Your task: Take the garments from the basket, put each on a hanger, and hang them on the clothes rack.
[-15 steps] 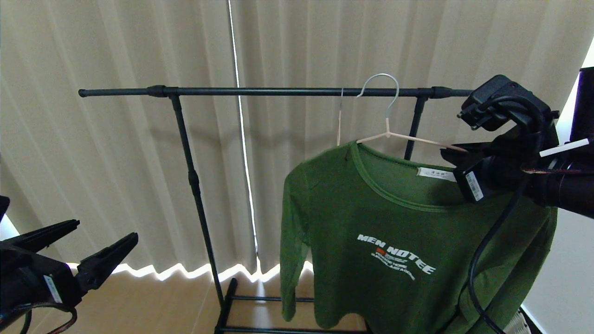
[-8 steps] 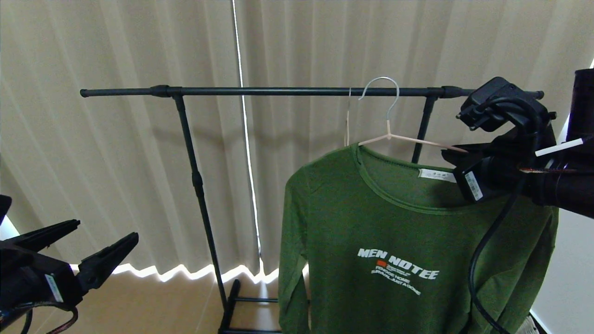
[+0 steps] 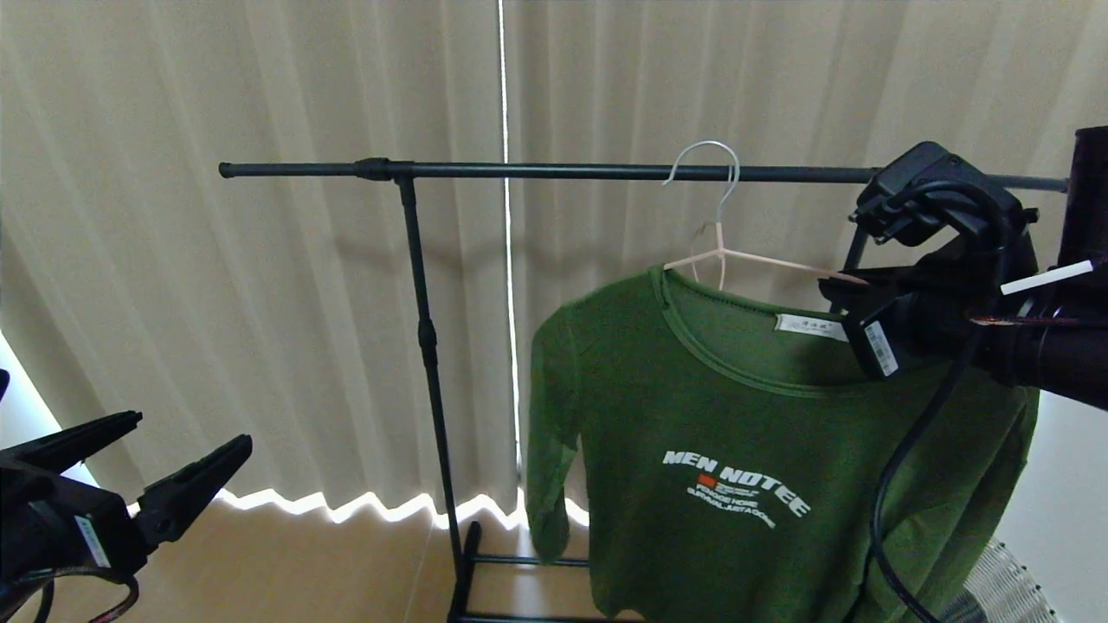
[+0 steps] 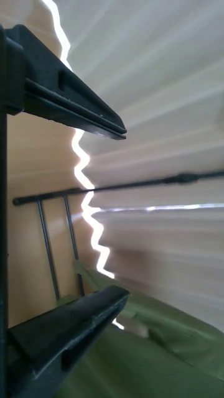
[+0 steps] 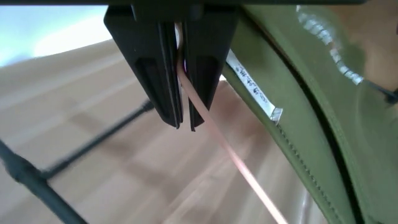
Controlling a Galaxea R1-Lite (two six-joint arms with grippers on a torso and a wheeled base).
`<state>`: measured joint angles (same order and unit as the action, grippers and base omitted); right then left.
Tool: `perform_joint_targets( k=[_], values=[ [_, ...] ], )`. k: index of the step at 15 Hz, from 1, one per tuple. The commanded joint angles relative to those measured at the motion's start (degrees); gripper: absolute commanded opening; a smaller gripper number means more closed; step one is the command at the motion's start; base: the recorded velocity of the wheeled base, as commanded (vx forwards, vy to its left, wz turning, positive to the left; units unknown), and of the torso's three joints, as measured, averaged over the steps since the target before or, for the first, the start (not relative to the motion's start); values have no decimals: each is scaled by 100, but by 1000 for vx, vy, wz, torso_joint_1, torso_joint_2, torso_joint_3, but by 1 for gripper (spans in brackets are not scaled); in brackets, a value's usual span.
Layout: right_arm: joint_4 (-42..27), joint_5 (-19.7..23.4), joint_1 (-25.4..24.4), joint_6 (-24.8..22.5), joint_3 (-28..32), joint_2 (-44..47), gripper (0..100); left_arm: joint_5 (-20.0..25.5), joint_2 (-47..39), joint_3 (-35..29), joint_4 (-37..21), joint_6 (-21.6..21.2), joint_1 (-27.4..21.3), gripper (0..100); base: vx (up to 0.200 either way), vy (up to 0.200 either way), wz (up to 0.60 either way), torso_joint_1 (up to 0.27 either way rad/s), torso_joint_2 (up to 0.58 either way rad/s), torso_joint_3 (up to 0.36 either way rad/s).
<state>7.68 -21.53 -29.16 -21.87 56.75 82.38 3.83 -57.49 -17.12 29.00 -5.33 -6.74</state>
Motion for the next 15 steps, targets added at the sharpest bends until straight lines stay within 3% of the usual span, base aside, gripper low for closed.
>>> perform_joint_targets(
  k=[1,8,15],
  values=[
    [-3,0,24,-1,3,15,0,4,-8,24,9,-3,15,100,0,0,0,0,0,0],
    [-21,-194,60,-10,21,15,0,4,1,-2,9,14,226,100,0,0,0,0,0,0],
    [-30,-194,60,-10,12,23,0,4,10,15,9,14,226,100,200,0,0,3,3,2]
  ],
)
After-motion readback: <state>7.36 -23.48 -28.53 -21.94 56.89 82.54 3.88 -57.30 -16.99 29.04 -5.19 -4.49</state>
